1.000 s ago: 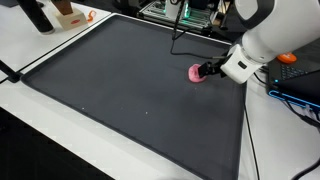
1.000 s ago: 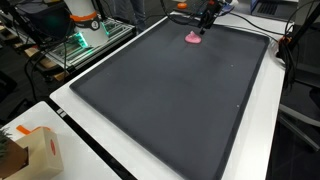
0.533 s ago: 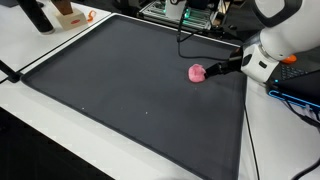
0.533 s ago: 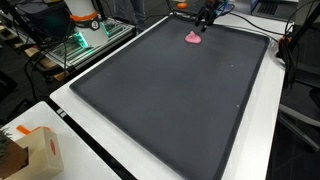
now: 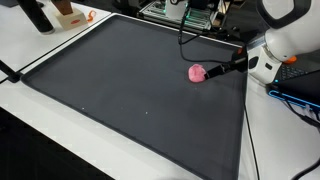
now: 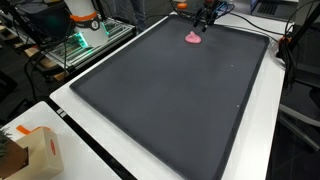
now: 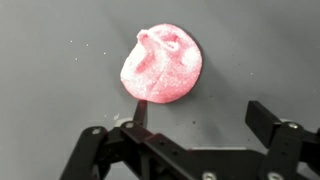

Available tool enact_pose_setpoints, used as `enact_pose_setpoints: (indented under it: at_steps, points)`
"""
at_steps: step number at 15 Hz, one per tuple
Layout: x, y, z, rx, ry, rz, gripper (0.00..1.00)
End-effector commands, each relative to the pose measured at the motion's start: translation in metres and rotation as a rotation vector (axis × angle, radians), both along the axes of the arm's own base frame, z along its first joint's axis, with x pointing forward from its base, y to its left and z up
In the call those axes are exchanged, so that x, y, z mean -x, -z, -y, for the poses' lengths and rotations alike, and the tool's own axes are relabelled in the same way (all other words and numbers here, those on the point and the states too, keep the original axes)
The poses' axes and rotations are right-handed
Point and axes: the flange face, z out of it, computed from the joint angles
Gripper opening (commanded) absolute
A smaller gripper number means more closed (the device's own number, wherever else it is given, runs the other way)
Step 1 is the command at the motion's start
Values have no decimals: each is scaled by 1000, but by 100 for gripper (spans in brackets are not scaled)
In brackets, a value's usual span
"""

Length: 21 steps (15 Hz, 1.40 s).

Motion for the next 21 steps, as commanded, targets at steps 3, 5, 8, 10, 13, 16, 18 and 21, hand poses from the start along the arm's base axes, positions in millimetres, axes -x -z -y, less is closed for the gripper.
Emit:
enact_pose_setpoints:
  at_steps: [3, 5, 8, 10, 13, 16, 18, 21]
  points:
    - [-1, 7, -4, 41, -64, -21, 100]
    - [-3, 8, -3, 45, -67, -21, 100]
    - [-5, 9, -1, 43, -54, -21, 100]
    - [-8, 9, 1, 39, -34, -19, 100]
    - [-18, 9, 6, 20, 5, -17, 100]
    - [-28, 9, 15, 14, 84, -24, 100]
    - [-35, 8, 25, 13, 162, -35, 100]
    - [-48, 6, 40, 3, 320, -49, 100]
